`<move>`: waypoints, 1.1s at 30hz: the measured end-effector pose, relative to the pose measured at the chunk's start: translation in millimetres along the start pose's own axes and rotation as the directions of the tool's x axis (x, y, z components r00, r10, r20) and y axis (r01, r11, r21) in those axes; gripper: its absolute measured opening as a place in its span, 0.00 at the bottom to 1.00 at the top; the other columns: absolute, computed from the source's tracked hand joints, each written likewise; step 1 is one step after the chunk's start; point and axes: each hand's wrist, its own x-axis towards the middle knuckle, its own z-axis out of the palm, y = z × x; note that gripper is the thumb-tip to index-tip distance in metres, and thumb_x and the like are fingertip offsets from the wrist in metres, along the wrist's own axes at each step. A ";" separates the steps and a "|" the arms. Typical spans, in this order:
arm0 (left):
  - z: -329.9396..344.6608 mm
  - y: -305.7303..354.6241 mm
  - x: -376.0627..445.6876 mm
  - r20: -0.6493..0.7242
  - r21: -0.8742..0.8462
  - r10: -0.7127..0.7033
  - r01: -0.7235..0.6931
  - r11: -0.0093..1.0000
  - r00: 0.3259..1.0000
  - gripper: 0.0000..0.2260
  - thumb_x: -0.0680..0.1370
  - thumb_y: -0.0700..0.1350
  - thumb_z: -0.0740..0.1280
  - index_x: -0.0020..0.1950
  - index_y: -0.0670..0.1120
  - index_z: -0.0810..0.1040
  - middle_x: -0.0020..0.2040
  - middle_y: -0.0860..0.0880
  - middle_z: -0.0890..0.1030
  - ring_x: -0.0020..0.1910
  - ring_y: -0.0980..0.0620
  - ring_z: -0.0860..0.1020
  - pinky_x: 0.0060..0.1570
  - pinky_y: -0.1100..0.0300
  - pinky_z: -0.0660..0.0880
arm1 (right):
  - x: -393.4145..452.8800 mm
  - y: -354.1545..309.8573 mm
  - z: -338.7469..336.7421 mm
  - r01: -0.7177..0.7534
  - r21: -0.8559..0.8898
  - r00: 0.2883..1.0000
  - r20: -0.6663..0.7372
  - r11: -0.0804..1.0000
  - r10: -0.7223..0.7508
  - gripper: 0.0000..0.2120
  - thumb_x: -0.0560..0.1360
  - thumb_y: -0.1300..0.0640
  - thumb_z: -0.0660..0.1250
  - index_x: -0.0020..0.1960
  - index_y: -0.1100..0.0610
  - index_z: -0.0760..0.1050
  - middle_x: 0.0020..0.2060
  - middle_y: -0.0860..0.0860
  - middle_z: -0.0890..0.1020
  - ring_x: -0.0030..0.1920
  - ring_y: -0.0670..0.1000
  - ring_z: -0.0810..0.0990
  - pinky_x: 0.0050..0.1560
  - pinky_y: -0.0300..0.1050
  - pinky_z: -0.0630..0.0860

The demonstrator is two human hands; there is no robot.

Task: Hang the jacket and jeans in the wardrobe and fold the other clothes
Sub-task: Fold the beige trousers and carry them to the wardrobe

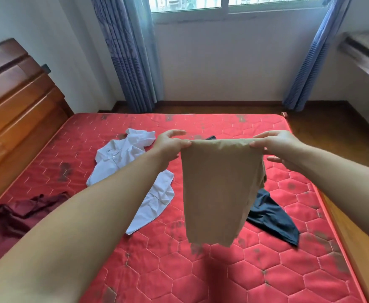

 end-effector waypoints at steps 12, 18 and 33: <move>-45.9 101.1 58.3 -0.209 -0.349 0.112 -0.181 0.919 0.971 0.09 0.77 0.54 0.69 0.48 0.49 0.77 0.34 0.53 0.75 0.32 0.54 0.76 0.38 0.60 0.74 | 49.3 -119.7 21.8 0.402 0.207 0.906 -0.234 0.892 -0.354 0.10 0.63 0.45 0.73 0.33 0.52 0.83 0.32 0.49 0.82 0.37 0.51 0.78 0.45 0.53 0.80; -38.3 -18.9 34.9 0.109 0.065 0.167 -0.174 0.983 0.980 0.13 0.80 0.36 0.64 0.63 0.47 0.76 0.49 0.47 0.78 0.40 0.56 0.74 0.35 0.70 0.71 | 18.5 19.8 50.8 0.156 0.188 0.986 -0.089 0.970 -0.142 0.09 0.73 0.61 0.70 0.53 0.55 0.80 0.46 0.55 0.83 0.46 0.53 0.81 0.45 0.46 0.80; 58.7 -563.8 -150.9 0.035 0.030 -0.713 0.712 0.701 0.701 0.07 0.76 0.38 0.70 0.48 0.49 0.82 0.47 0.51 0.85 0.44 0.57 0.80 0.38 0.69 0.72 | -146.3 521.2 204.5 -0.657 -0.199 0.712 0.153 0.727 0.685 0.10 0.70 0.57 0.73 0.31 0.58 0.82 0.26 0.49 0.80 0.31 0.45 0.76 0.40 0.45 0.75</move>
